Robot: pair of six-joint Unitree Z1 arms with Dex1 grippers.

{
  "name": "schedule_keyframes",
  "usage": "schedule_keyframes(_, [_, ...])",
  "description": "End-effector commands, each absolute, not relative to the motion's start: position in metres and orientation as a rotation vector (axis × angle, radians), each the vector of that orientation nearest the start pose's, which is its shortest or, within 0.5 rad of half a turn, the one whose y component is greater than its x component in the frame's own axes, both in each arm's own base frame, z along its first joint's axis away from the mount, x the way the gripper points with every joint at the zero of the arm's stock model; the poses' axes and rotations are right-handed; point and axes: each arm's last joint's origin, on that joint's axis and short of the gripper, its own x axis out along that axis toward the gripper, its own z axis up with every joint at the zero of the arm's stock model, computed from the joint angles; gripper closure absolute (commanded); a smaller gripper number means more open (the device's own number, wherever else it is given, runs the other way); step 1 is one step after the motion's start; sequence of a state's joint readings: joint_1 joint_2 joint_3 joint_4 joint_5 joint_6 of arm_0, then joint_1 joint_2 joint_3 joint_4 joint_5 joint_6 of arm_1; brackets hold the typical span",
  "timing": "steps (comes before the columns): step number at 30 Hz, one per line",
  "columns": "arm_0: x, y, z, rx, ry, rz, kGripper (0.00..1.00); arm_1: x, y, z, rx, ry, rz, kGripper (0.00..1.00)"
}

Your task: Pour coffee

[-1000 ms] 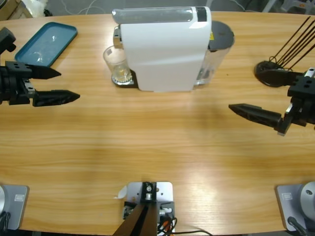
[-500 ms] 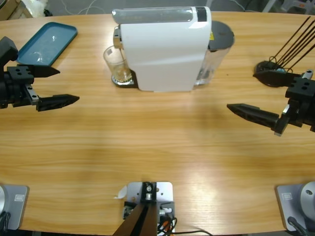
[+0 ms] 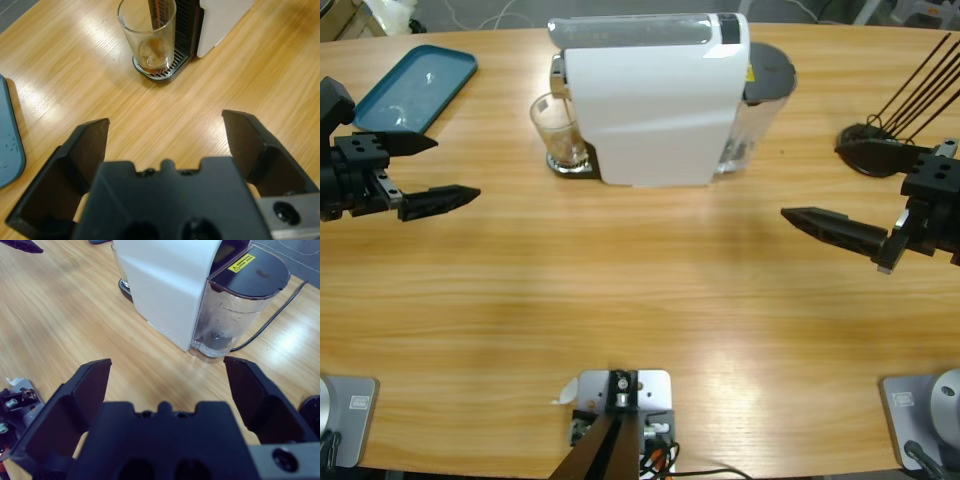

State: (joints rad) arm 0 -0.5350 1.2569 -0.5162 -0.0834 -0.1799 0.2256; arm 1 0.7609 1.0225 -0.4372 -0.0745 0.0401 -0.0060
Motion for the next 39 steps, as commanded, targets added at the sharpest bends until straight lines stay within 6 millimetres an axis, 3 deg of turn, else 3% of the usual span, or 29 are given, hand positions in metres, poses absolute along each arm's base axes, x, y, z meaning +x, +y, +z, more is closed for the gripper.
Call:
schedule_keyframes(1, [0.149,-0.098,0.252,0.324,0.579,-0.738,0.023,0.094,0.094,0.256,-0.210,0.546,0.781,0.000])
schedule_keyframes(16, [0.150,-0.092,0.246,0.335,0.523,-0.680,0.018,0.095,0.095,0.256,-0.212,0.546,0.777,0.000])
schedule_keyframes(39, [0.155,-0.099,0.241,0.351,0.499,-0.680,0.025,0.095,0.095,0.255,-0.212,0.548,0.777,0.000])
